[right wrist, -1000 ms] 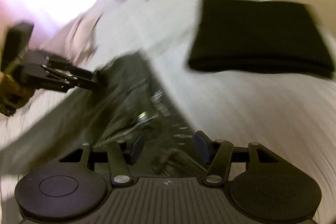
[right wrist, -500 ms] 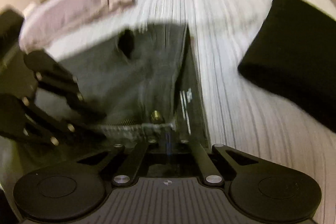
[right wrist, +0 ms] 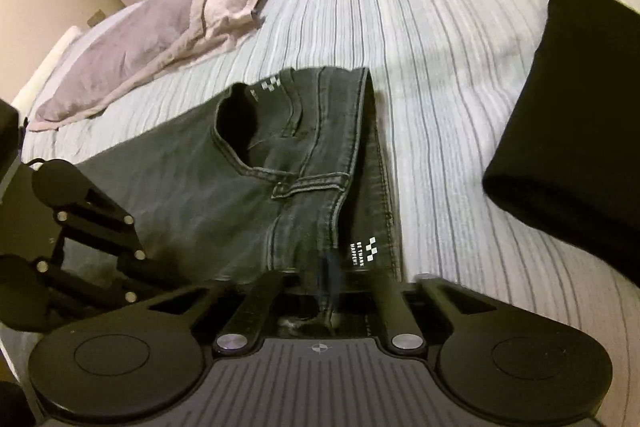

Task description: Fold clothes

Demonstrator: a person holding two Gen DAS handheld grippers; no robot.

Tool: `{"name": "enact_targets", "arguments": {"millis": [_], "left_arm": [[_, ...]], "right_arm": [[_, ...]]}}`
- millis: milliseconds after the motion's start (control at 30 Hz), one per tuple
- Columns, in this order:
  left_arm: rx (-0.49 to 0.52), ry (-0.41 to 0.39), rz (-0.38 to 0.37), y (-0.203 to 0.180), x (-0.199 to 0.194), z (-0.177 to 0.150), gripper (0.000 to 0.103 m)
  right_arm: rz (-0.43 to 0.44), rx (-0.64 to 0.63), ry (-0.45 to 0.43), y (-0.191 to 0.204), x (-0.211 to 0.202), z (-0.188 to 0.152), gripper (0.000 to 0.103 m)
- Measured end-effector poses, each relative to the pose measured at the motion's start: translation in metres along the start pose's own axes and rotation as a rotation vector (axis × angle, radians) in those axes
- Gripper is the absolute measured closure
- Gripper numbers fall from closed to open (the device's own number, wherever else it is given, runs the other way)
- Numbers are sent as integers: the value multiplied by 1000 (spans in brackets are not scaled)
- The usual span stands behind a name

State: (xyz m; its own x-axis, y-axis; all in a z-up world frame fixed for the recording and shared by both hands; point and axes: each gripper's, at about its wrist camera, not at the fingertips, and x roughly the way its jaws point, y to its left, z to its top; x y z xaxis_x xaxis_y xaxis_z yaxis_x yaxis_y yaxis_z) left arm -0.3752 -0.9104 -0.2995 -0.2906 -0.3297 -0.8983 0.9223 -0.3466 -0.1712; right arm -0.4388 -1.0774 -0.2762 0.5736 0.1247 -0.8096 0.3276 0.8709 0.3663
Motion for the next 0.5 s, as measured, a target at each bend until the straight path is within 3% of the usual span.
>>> {"name": "enact_targets", "arguments": {"millis": [33, 200, 233, 333, 367, 500], "left_arm": [[-1, -3, -2, 0, 0, -1, 101], [20, -11, -6, 0, -4, -7, 101], [25, -11, -5, 0, -4, -7, 101], [37, -11, -3, -2, -2, -8, 101], [37, -9, -4, -2, -1, -8, 101], [50, -18, -21, -3, -2, 1, 101]], "right_arm": [[8, 0, 1, 0, 1, 1, 45], [63, 43, 21, -3, 7, -4, 45], [75, 68, 15, -5, 9, -5, 51], [110, 160, 1, -15, 13, -8, 80], [114, 187, 1, -19, 13, -9, 95], [0, 56, 21, -2, -14, 6, 96]]}}
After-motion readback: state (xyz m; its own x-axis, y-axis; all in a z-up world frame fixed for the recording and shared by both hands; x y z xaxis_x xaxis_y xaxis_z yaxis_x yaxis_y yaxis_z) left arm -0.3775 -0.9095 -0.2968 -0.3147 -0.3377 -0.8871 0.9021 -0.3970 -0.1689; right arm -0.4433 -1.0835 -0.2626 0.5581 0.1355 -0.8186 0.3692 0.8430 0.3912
